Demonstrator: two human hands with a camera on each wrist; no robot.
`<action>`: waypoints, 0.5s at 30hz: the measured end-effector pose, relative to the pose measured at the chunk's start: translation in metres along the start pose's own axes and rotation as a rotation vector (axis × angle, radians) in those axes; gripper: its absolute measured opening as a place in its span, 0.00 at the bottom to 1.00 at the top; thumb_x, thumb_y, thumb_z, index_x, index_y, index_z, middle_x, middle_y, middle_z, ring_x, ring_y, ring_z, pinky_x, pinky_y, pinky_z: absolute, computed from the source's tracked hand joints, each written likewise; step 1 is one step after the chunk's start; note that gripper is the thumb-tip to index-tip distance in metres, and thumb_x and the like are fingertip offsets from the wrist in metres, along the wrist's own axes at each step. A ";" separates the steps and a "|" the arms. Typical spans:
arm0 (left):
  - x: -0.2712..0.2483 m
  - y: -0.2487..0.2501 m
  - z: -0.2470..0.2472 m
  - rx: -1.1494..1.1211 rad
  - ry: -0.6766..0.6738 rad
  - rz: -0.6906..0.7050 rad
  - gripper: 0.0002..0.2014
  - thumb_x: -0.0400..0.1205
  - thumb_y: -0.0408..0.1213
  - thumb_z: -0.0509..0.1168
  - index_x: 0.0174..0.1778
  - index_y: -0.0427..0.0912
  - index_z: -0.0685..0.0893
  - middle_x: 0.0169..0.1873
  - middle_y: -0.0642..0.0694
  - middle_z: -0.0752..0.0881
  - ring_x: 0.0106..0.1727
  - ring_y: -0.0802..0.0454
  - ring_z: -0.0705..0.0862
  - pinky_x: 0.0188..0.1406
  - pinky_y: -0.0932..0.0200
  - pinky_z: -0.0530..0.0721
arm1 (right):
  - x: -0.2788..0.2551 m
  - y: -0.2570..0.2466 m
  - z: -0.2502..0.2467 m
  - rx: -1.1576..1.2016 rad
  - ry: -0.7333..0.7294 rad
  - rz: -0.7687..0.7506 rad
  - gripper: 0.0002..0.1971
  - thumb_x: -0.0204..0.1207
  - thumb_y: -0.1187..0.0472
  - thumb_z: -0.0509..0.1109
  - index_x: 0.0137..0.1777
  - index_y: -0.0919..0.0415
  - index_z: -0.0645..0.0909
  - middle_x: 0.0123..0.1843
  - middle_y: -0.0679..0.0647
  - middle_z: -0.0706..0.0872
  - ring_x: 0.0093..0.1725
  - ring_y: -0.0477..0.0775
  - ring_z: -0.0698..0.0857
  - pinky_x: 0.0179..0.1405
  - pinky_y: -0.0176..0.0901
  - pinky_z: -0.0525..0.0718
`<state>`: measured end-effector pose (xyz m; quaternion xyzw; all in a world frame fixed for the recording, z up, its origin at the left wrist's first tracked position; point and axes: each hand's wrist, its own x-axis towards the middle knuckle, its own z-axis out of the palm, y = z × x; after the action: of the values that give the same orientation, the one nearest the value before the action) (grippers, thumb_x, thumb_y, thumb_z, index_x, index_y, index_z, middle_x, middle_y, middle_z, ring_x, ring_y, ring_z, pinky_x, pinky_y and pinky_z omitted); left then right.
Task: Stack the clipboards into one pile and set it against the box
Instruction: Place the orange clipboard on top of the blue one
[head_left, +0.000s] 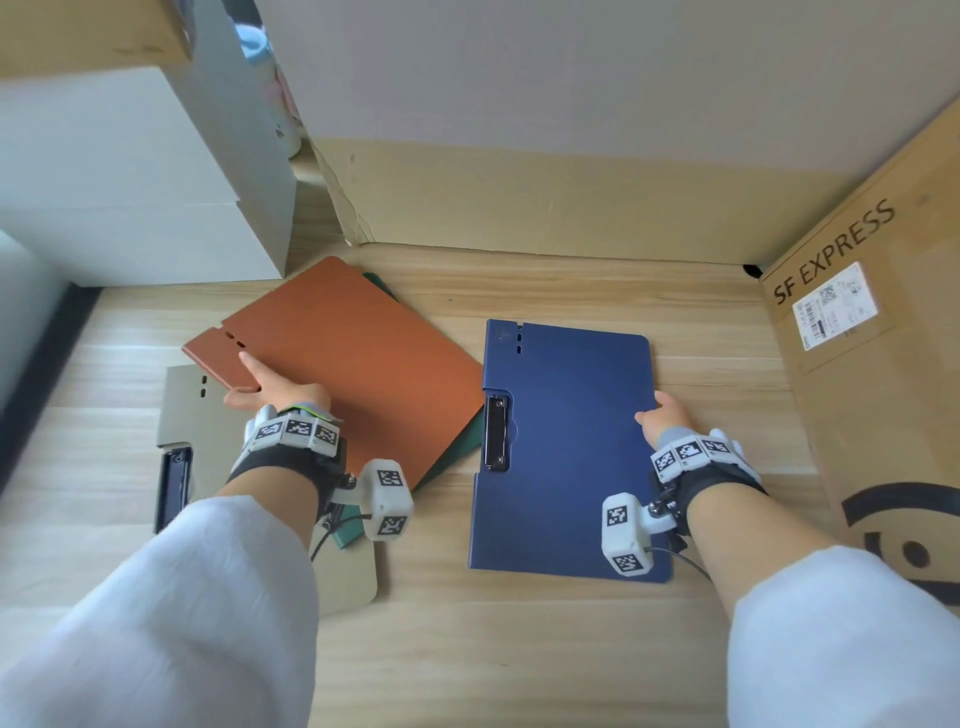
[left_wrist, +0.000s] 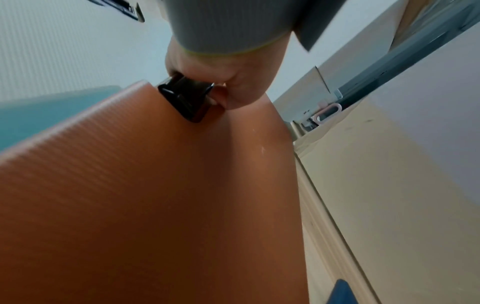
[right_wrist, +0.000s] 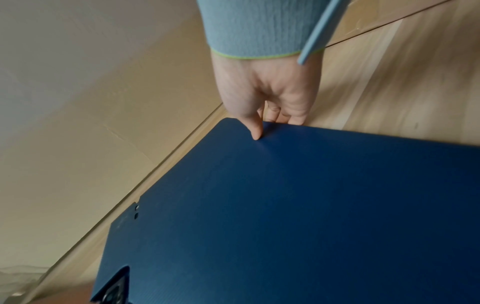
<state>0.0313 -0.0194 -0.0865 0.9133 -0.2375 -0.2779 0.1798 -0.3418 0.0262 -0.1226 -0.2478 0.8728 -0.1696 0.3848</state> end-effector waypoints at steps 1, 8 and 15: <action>0.004 0.000 -0.003 -0.045 0.012 0.028 0.44 0.78 0.19 0.56 0.85 0.57 0.47 0.81 0.40 0.51 0.66 0.36 0.76 0.75 0.46 0.70 | 0.000 0.001 0.000 -0.001 -0.001 -0.002 0.23 0.80 0.72 0.56 0.75 0.62 0.70 0.69 0.64 0.81 0.66 0.68 0.80 0.63 0.54 0.78; 0.021 0.004 -0.031 0.011 -0.012 0.213 0.39 0.78 0.21 0.52 0.84 0.55 0.53 0.76 0.39 0.59 0.58 0.37 0.75 0.73 0.49 0.72 | 0.001 0.005 0.001 -0.011 -0.019 -0.007 0.25 0.80 0.72 0.56 0.76 0.60 0.68 0.69 0.64 0.80 0.65 0.67 0.80 0.64 0.52 0.76; 0.010 0.021 -0.015 0.090 -0.204 0.387 0.37 0.80 0.21 0.56 0.85 0.47 0.55 0.77 0.34 0.57 0.73 0.37 0.71 0.78 0.52 0.66 | 0.000 0.003 0.006 -0.020 -0.065 -0.037 0.25 0.79 0.74 0.57 0.77 0.60 0.69 0.66 0.64 0.83 0.48 0.57 0.77 0.54 0.49 0.78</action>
<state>0.0410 -0.0389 -0.0691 0.8249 -0.4374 -0.3185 0.1639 -0.3379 0.0279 -0.1274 -0.2730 0.8569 -0.1597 0.4070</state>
